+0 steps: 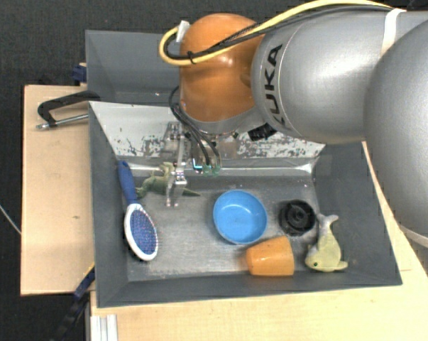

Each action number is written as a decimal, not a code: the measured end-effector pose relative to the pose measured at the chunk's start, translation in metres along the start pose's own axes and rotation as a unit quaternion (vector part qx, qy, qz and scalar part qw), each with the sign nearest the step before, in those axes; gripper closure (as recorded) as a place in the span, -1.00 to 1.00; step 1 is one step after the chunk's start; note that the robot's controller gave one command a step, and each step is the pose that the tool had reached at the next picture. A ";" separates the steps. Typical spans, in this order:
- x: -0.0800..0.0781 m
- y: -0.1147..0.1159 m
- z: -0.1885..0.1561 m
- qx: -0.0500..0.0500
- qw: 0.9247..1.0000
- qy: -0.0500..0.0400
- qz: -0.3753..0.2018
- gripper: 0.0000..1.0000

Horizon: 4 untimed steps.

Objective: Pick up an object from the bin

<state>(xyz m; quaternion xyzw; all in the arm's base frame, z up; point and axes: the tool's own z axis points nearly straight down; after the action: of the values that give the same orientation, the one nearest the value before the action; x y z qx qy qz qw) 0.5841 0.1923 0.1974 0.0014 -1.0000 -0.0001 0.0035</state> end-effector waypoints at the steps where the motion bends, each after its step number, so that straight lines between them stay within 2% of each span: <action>1: -0.018 -0.056 0.125 -0.001 0.996 -0.008 0.085 -1.00; 2: 0.049 -0.117 0.123 -0.002 1.000 -0.011 -0.015 -1.00; 3: 0.042 -0.177 0.123 0.000 0.988 -0.011 -0.154 -1.00; 4: 0.076 -0.261 0.109 -0.002 0.974 -0.009 -0.227 -1.00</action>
Offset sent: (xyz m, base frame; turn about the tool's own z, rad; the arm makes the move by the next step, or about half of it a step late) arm 0.0142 -0.0547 -0.1260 0.1671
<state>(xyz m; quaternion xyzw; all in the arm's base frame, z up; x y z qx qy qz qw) 0.5084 -0.0684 0.0888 0.2286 -0.9735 -0.0030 -0.0059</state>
